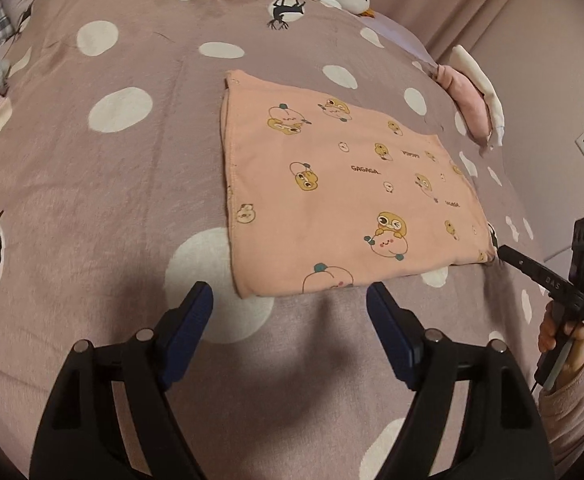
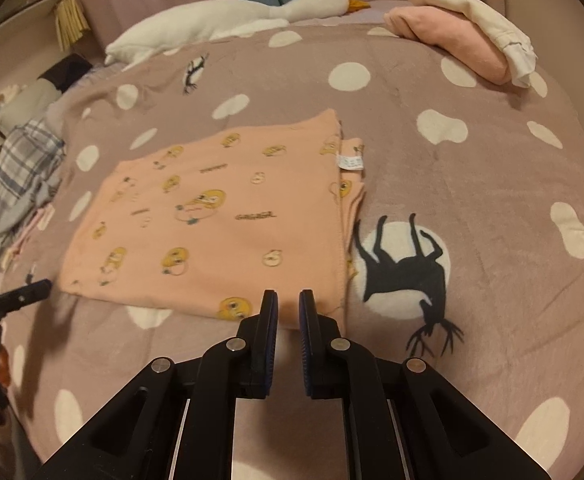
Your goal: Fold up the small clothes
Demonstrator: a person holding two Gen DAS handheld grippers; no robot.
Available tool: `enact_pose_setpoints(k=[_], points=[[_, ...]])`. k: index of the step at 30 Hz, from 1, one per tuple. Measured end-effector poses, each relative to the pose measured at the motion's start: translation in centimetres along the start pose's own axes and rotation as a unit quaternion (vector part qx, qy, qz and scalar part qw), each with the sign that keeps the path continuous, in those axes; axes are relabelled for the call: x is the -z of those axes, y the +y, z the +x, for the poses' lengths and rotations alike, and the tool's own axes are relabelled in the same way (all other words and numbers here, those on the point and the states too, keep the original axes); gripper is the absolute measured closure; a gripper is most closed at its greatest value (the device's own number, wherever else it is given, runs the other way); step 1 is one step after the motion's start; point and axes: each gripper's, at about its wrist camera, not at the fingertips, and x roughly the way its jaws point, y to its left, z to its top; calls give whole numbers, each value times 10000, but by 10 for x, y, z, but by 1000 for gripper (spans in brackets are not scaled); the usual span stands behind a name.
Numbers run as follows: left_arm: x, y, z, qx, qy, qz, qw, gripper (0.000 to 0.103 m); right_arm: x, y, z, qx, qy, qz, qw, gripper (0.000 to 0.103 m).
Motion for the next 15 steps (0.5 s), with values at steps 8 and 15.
enact_pose_setpoints(k=[8, 15], points=[[5, -1, -9, 53, -15, -85, 9999, 24, 2, 16, -13, -306, -187, 9, 9994, 59], [8, 0, -16, 537, 1, -459, 9975, 17, 6, 28, -24, -552, -270, -8, 9981, 52]])
